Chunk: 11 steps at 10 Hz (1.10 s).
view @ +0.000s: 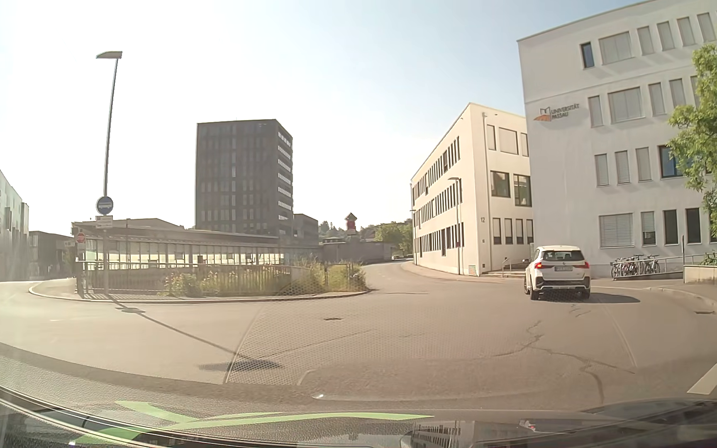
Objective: Follow the waypoints while adhering to traffic rules and regulations
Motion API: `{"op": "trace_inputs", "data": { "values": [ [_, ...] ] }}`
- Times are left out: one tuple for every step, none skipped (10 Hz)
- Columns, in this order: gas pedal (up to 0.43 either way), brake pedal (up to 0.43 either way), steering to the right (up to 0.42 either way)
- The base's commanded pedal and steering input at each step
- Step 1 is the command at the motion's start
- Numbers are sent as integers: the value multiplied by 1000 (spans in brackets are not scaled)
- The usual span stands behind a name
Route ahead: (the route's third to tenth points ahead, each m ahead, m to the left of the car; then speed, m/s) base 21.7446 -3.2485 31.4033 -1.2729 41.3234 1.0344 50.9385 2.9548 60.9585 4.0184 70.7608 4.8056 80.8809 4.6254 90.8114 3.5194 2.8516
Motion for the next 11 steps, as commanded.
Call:
{"op": "trace_inputs", "data": {
  "values": [
    [28, 0, 343],
    [28, 0, 351],
    [28, 0, 358],
    [39, 0, 360],
    [39, 0, 360],
    [47, 0, 360],
    [59, 0, 359],
    [67, 0, 353],
    [79, 0, 340],
    [79, 0, 309],
    [79, 0, 276]
  ]
}}
